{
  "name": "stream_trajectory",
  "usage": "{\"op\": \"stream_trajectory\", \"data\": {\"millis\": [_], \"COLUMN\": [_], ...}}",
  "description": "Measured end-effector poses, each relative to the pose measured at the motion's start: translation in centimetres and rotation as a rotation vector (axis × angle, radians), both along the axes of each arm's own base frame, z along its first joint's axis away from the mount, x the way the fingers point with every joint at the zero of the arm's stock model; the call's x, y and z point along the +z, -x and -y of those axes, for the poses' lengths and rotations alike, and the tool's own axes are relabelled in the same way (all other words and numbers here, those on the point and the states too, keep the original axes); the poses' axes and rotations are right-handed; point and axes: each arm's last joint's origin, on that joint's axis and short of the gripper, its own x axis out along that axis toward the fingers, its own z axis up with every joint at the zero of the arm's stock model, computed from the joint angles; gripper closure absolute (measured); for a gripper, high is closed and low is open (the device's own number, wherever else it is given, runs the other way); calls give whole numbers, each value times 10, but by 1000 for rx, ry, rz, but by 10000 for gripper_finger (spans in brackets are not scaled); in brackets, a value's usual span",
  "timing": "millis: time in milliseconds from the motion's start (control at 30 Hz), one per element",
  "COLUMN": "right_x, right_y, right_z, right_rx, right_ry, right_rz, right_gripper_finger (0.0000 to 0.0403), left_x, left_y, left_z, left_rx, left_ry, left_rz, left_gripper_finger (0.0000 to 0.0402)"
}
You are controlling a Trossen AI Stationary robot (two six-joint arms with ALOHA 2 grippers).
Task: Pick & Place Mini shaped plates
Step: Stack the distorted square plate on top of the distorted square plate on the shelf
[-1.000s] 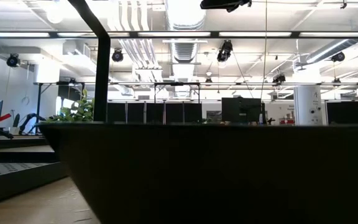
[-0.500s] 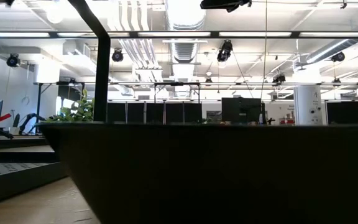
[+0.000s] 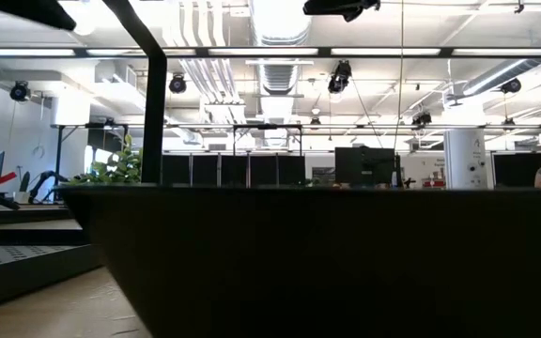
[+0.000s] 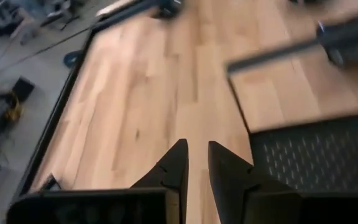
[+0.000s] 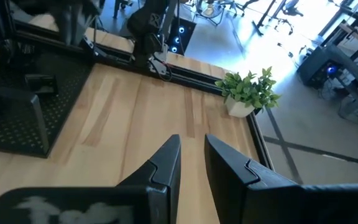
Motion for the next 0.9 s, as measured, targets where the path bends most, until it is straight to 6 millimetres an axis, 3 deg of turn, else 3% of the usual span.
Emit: {"op": "stream_trajectory", "data": {"millis": [167, 400, 633, 900], "right_x": [-7, -24, -33, -64], "right_y": [3, 13, 17, 19], "right_z": [-1, -9, -22, -47], "right_rx": [14, 273, 371, 461], "right_ry": [-32, -138, -213, -206], "right_rz": [-83, -273, -325, -363], "right_gripper_finger": [335, 335, 335, 335], "left_x": [11, 20, 27, 28], "left_y": [4, 10, 14, 15], "left_z": [-12, -20, -27, -28], "left_rx": [70, 80, 113, 128], "left_ry": [96, 78, 83, 70], "left_rz": [73, 126, 183, 199], "left_gripper_finger": [344, 344, 344, 344]}}
